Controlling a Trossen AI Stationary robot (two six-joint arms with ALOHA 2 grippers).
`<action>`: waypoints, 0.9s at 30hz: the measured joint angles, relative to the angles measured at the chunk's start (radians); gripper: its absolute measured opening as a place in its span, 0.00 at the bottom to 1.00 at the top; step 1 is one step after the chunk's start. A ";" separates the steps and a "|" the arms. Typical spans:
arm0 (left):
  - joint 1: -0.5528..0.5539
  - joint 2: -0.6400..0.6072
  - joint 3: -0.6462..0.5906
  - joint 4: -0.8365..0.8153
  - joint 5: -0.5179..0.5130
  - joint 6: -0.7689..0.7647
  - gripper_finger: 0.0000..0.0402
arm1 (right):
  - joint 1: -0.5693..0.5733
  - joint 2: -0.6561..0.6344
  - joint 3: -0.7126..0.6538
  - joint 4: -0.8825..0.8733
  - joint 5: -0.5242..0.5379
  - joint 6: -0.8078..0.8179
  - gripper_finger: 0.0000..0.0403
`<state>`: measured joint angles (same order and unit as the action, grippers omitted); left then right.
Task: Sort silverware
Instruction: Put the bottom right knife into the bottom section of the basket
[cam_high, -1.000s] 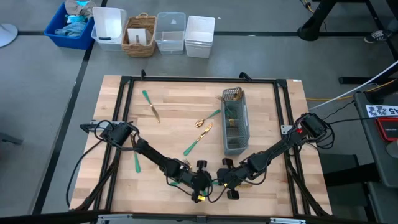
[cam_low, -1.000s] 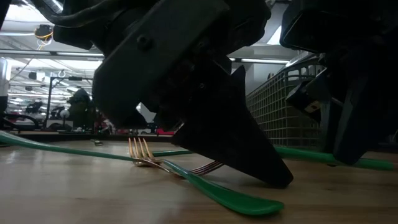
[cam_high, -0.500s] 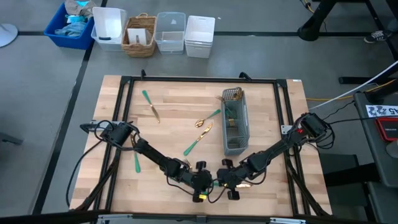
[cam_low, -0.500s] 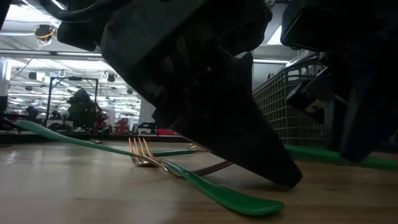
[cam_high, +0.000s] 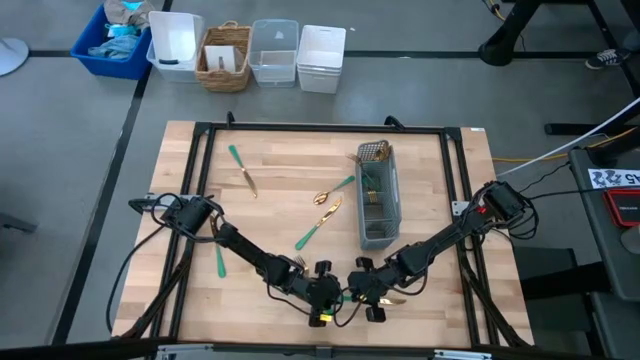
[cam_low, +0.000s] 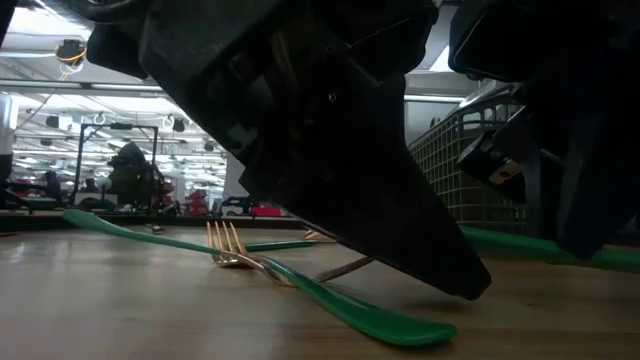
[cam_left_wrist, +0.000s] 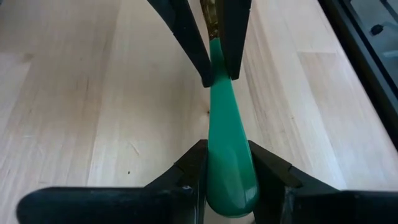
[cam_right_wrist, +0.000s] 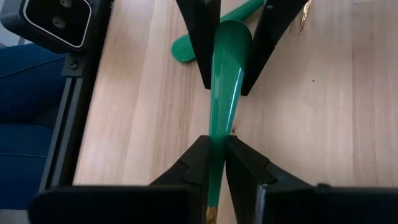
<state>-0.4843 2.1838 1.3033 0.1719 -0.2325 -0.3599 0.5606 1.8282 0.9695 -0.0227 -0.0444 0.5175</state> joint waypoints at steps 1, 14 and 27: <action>0.000 0.000 0.000 0.000 0.000 0.000 0.20 | 0.000 0.000 0.000 0.000 0.000 0.000 0.12; 0.000 -0.001 0.000 -0.004 -0.006 0.000 0.21 | 0.000 0.000 -0.001 0.004 -0.002 0.001 0.33; 0.001 -0.002 0.000 0.002 -0.006 -0.036 0.21 | 0.002 -0.053 -0.001 -0.048 -0.085 0.001 0.32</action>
<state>-0.4831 2.1822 1.3033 0.1734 -0.2386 -0.3961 0.5630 1.7751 0.9684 -0.0711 -0.1292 0.5184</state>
